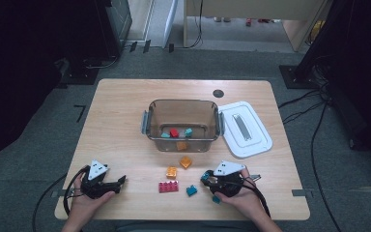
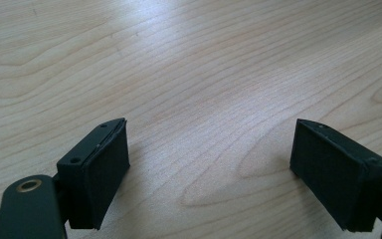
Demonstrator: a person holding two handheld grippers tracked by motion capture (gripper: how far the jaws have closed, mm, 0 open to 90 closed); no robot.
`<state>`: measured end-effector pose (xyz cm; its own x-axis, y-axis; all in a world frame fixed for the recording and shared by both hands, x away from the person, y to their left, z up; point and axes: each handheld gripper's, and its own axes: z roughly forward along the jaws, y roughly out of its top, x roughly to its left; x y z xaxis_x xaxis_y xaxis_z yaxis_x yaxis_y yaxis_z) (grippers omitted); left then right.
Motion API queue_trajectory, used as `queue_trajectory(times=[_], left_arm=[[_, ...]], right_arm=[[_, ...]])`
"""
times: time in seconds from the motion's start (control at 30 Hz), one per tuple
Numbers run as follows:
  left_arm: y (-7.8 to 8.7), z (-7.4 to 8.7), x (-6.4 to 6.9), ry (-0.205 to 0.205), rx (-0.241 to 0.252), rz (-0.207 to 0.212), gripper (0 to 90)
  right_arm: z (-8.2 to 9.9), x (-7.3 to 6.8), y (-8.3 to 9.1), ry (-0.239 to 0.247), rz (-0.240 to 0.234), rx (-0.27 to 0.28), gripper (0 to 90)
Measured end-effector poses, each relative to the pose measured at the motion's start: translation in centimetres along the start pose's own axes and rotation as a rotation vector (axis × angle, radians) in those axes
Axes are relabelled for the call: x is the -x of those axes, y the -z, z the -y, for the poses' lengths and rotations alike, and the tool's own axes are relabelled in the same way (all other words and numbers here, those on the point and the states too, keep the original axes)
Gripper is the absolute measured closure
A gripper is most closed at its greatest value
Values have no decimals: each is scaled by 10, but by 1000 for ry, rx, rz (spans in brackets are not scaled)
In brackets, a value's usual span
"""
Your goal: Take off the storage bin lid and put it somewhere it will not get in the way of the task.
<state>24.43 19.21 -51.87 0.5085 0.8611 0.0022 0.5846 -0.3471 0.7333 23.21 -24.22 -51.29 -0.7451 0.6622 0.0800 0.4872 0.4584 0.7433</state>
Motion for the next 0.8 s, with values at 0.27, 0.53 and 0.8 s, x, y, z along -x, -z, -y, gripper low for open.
queue_trajectory(times=[0.27,0.53,0.8], left_arm=[[0,0,0,0,0,0,155],[0,0,0,0,0,0,155],[0,0,0,1,0,0,155]], right_arm=[[-10,3,11,-9,-5,28,598],[-32,7,33,3,3,68,598],[-72,18,65,12,-2,154,598]])
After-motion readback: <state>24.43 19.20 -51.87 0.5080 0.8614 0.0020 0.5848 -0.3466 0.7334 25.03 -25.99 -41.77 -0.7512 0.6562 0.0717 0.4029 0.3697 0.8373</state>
